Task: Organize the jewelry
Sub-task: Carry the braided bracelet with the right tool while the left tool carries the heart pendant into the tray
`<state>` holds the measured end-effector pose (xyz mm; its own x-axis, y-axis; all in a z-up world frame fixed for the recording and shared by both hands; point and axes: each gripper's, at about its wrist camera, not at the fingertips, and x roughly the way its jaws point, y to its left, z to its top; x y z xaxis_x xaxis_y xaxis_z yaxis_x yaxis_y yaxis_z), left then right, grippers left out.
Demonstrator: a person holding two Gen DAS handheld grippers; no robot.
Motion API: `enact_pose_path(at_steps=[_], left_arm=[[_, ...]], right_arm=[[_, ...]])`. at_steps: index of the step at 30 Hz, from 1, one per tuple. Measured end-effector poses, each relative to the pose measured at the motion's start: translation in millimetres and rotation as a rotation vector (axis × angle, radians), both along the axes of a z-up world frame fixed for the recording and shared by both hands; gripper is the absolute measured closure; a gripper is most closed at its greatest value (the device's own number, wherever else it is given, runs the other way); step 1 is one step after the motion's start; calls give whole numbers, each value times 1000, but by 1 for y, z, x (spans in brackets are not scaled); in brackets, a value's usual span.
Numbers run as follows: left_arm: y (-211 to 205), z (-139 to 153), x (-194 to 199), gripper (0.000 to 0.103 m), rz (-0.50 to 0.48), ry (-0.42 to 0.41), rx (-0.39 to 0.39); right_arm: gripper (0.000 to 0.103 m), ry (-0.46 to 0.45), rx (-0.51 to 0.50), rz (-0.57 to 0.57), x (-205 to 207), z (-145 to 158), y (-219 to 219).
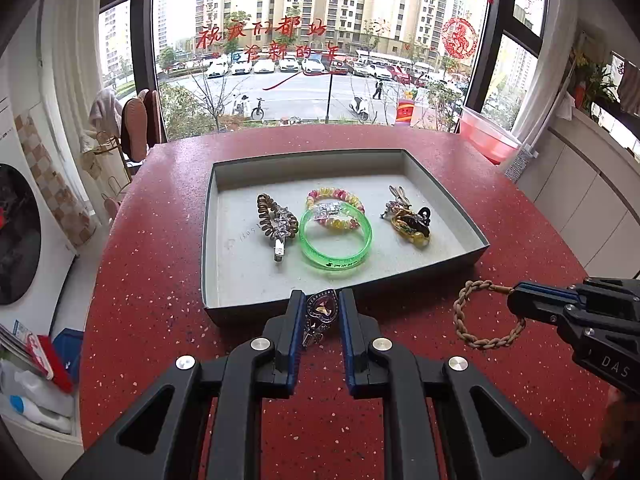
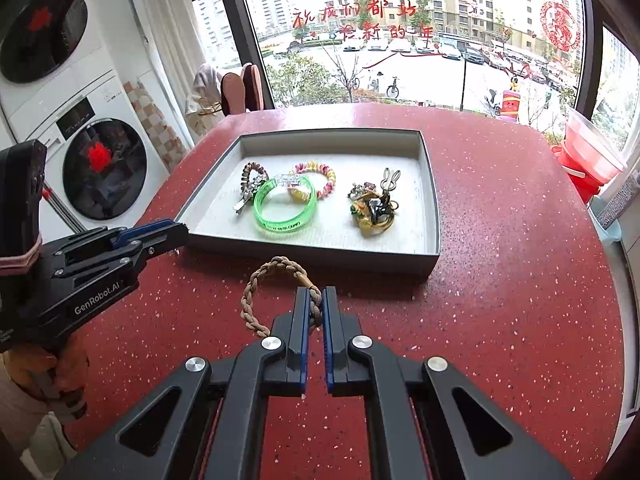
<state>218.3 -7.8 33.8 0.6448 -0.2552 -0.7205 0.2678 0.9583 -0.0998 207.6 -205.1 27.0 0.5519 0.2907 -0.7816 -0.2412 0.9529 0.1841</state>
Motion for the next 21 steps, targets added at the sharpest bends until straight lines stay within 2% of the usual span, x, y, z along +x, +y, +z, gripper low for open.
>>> enact_pose_path(at_steps=[8,21], left_arm=[[-1,5,29,68,27,3,6],[-19,-5,89,68,67,34,45]], right_arm=[[96,-2,34,-40,48,9,-10],[96,19,18,-83,120,-10,-18]])
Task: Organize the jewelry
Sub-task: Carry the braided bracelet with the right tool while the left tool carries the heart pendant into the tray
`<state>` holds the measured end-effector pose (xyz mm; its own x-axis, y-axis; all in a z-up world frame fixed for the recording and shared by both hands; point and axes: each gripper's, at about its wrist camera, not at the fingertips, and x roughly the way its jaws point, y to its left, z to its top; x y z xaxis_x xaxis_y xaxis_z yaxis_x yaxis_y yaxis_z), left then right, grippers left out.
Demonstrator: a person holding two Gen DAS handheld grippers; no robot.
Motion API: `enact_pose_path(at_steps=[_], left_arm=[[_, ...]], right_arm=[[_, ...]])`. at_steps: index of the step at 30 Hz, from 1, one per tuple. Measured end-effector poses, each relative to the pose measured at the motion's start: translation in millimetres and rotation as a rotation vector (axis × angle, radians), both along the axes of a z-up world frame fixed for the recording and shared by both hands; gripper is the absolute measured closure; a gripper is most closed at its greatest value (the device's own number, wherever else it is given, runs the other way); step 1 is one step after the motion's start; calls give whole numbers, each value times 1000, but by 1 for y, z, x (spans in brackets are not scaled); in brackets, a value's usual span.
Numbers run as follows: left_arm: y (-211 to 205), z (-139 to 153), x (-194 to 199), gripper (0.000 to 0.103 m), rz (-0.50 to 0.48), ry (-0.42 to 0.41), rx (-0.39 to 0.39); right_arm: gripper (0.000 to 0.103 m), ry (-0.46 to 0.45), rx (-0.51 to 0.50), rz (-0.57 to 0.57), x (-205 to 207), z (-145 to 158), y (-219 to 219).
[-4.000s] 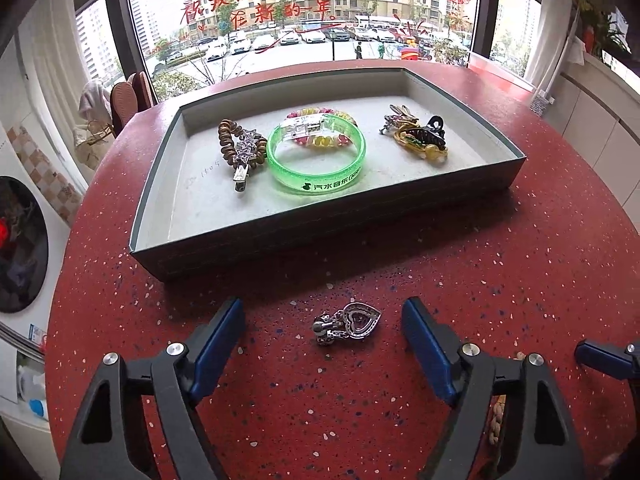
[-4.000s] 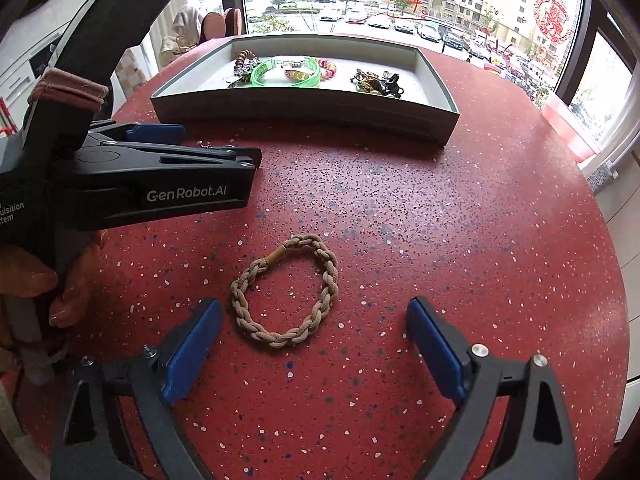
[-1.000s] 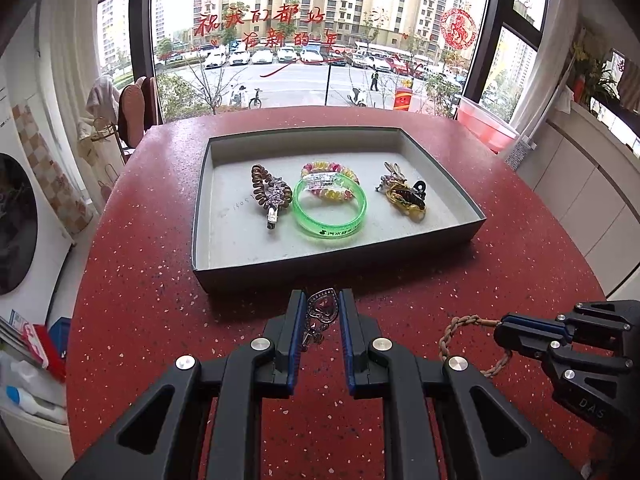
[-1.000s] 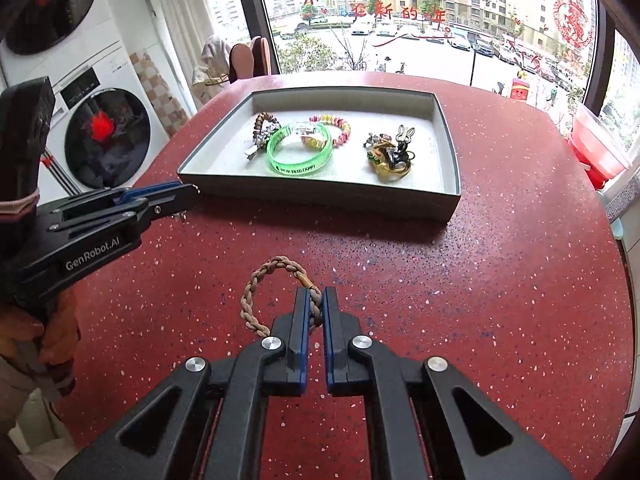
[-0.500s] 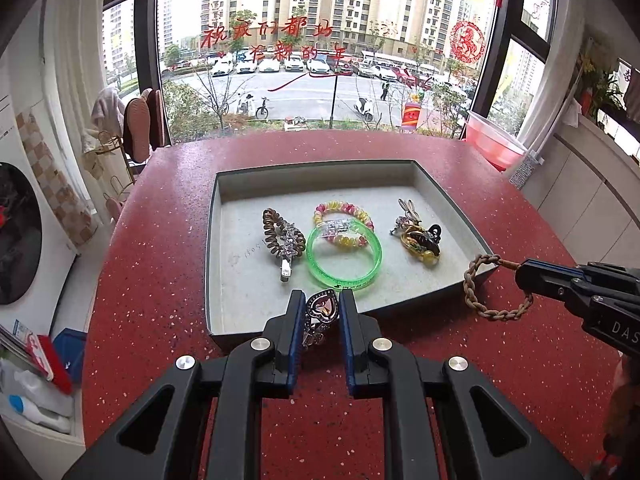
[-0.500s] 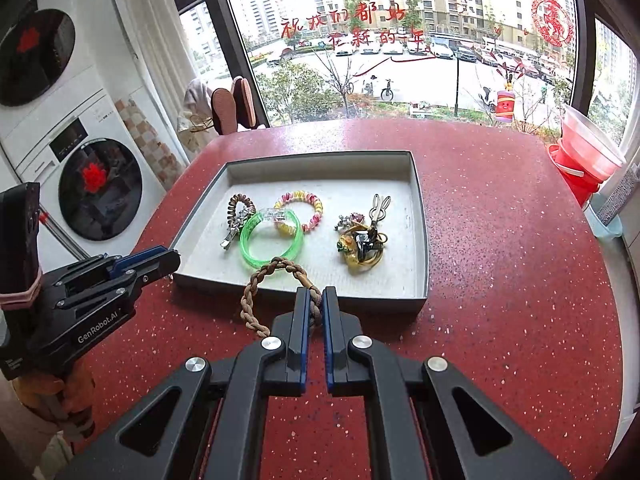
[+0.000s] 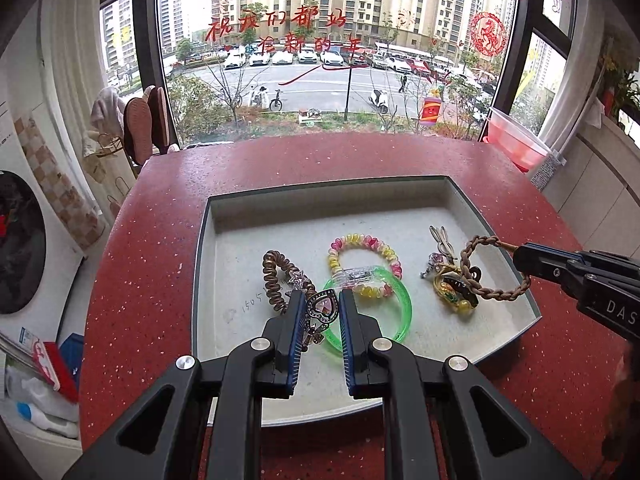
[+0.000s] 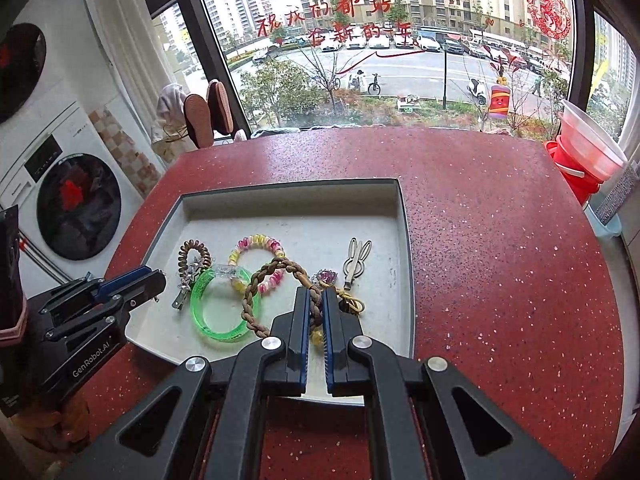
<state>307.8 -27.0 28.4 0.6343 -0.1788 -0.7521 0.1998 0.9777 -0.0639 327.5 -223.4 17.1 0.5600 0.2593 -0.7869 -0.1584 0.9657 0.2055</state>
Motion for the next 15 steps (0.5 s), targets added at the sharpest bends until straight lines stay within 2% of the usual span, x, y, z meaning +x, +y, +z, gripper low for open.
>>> enact_pose_path(at_steps=[7,15], left_arm=[[-3,-17,23,68,23,31,28],[-7,-36,30,68,29,47,68]], right_arm=[[96,29,-2,-30,25,-18,-4],[96,83,-6,-48,30,-46,-5]])
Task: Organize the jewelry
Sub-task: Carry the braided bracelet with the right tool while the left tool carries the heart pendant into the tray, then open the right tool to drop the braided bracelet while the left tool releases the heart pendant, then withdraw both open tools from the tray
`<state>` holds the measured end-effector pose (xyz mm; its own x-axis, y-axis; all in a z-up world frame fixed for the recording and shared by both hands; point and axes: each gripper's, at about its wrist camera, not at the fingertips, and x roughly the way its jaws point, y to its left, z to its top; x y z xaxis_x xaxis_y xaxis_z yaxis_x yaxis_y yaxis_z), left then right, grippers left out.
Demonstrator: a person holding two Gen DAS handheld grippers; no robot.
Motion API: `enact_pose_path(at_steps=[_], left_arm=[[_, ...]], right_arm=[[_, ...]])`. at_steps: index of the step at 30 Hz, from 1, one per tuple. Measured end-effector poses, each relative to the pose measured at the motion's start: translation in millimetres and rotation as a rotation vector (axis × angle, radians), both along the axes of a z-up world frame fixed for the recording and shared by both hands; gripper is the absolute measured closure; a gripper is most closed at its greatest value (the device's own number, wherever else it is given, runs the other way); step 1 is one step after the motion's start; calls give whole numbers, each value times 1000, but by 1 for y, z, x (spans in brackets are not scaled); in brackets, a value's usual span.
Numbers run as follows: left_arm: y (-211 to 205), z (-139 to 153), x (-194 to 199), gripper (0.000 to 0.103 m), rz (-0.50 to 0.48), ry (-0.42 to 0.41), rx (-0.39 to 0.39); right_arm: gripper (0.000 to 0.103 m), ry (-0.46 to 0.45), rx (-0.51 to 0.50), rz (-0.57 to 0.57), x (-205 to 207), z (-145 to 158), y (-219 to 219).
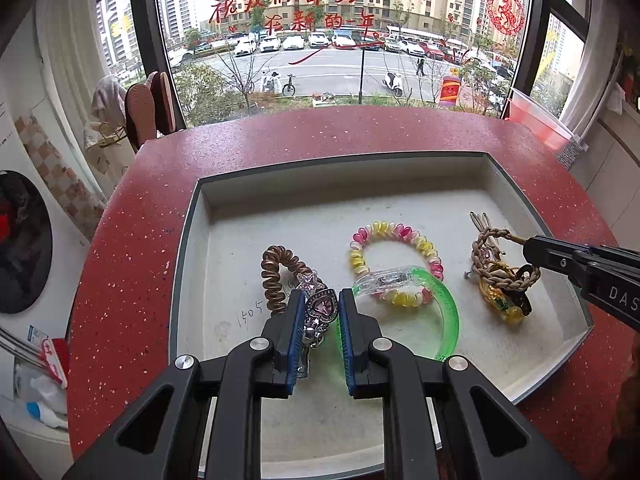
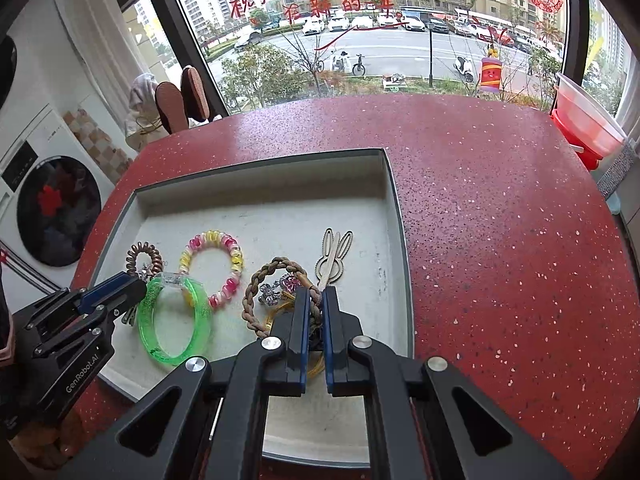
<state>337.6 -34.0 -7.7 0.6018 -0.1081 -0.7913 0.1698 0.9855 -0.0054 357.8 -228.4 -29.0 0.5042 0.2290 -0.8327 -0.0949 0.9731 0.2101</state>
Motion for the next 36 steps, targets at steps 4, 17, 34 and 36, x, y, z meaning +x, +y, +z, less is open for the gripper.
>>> enact_pose_path(at_steps=[4,17,34,36], left_arm=[[-7,-2,-3,67,-13,-25,45],[-8,4,-16,67,14,-48,66],[11,19,-54,0,104,-146,15],[13,18,-61,0,118,-157,14]], right_arm=[[96,24,-1,1,0,-9,0],[52,-1,59,-15,-10,-3,-10],[27,-162,30,-34,-53,18,10],[22,-188,10,-31,-61,18,13]])
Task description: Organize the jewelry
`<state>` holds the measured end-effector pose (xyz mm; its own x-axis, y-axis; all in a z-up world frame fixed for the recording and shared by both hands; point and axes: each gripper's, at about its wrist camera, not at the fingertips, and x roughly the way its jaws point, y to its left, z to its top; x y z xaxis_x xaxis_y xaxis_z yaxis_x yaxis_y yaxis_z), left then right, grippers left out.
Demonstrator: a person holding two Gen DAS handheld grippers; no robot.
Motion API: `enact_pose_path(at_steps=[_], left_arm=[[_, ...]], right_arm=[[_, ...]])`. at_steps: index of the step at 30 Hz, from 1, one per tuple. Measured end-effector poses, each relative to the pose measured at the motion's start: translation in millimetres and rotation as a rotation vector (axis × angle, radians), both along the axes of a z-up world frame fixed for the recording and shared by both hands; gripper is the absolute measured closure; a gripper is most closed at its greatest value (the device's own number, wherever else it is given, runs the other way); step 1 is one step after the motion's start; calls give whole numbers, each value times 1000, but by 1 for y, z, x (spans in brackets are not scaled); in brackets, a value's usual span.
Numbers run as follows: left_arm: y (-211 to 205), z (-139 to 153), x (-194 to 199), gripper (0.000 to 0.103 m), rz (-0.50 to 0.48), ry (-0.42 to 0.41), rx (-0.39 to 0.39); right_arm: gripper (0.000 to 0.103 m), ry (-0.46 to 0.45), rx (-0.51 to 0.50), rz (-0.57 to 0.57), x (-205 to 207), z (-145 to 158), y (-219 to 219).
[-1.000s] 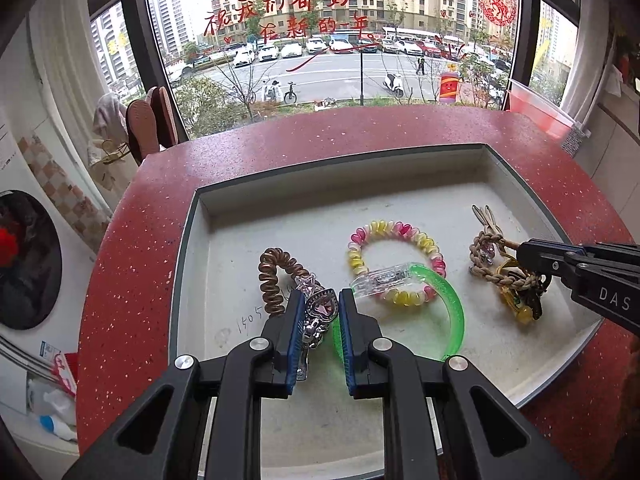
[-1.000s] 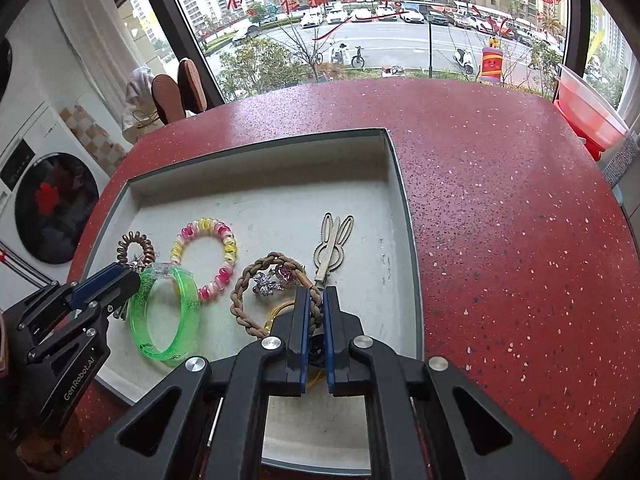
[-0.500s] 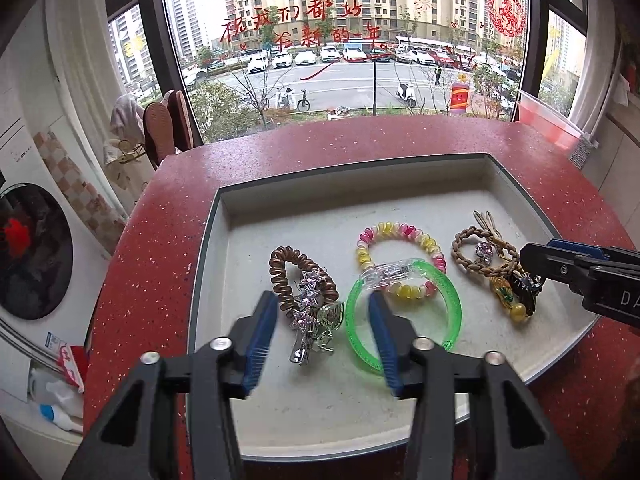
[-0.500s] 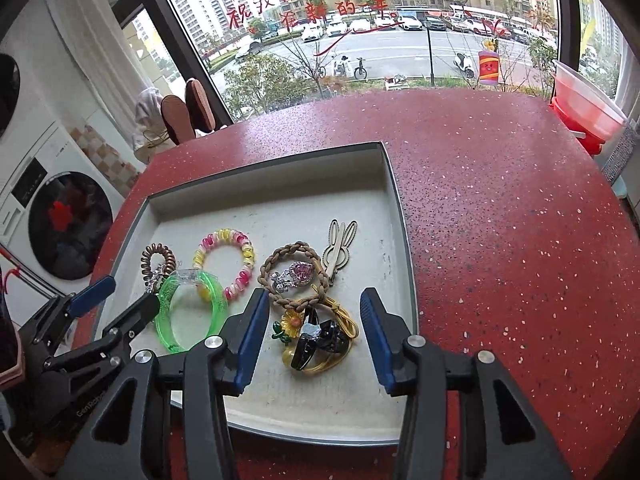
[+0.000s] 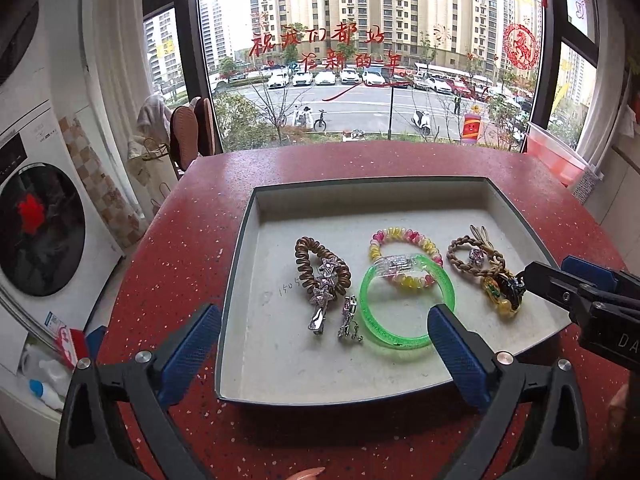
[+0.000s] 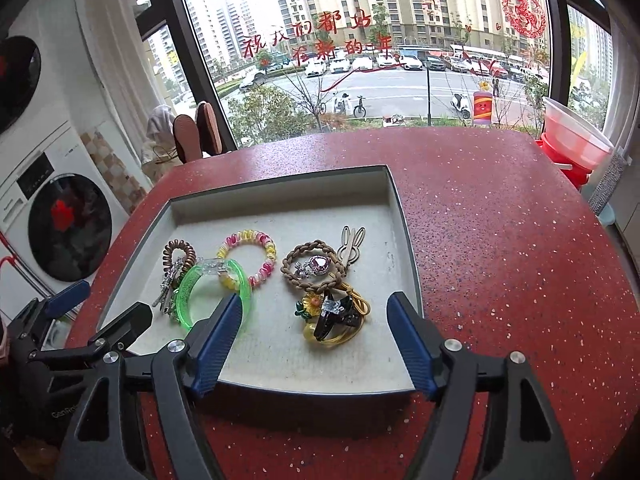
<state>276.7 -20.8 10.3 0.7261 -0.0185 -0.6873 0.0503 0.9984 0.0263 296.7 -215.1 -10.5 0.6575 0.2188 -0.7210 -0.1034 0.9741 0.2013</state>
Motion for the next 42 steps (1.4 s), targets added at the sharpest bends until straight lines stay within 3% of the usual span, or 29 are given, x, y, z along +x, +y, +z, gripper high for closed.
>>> enact_pose_path(at_steps=[7,10,13,23,42], left_arm=[[5,-5,-23,0,35,-34,2],[6,-7,-30,0,47,-58,15],[7,-9,-35,0,55,-63,13],[4,-1,-44,0,58,-104,48],[9,-5,-45,0,82,-76,48]], right_arm=[[18,-71,-44,-29,-21,0,6],[0,-107,-59,-36,-29,0,6],[0,-153,-65,-40,-37,2,5],[0,-163,-73,-70,-38,3,6],[0,-169,-83,-68,-42,4,6]])
